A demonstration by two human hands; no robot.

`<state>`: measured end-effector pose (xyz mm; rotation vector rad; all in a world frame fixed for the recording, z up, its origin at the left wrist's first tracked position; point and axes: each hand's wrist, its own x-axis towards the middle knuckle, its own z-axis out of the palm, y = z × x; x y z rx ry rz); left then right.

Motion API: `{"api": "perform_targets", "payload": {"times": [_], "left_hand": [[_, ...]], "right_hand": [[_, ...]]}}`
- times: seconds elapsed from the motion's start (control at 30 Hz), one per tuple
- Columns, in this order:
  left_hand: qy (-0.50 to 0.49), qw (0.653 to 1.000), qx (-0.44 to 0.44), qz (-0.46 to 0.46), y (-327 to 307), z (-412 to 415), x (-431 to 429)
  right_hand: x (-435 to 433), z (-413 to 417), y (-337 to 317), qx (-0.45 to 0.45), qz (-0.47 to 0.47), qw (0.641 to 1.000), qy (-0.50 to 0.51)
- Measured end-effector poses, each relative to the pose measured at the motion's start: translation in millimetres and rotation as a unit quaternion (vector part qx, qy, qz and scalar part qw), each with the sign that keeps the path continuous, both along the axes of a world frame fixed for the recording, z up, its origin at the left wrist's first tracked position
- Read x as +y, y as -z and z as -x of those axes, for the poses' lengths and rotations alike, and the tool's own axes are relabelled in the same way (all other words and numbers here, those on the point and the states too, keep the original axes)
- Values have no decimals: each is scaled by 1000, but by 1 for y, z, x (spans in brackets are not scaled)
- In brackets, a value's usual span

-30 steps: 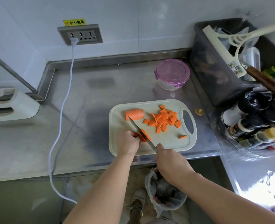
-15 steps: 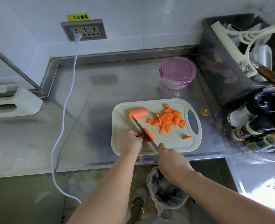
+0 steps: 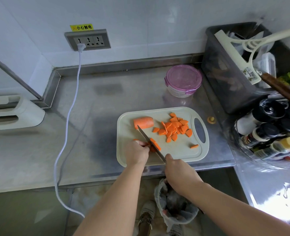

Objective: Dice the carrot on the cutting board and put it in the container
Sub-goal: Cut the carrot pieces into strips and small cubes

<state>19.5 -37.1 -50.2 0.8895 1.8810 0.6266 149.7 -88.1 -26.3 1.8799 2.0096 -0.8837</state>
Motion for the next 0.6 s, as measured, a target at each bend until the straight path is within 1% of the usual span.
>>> {"api": "perform_targets", "payload": {"times": [0.13,0.23,0.6], "left_hand": [[-12,1000,-10,-4,2,0,-1],[-3,1000,-2,5,3,1,0],[27,999,-37,-12,-2,17,-3]], "right_hand": [[-6,-2,-1,2,-6,1000,4],[-3,0,-2,12,-18,1000,15],[-1,-1,-3,-22,-48,998,-31]]}}
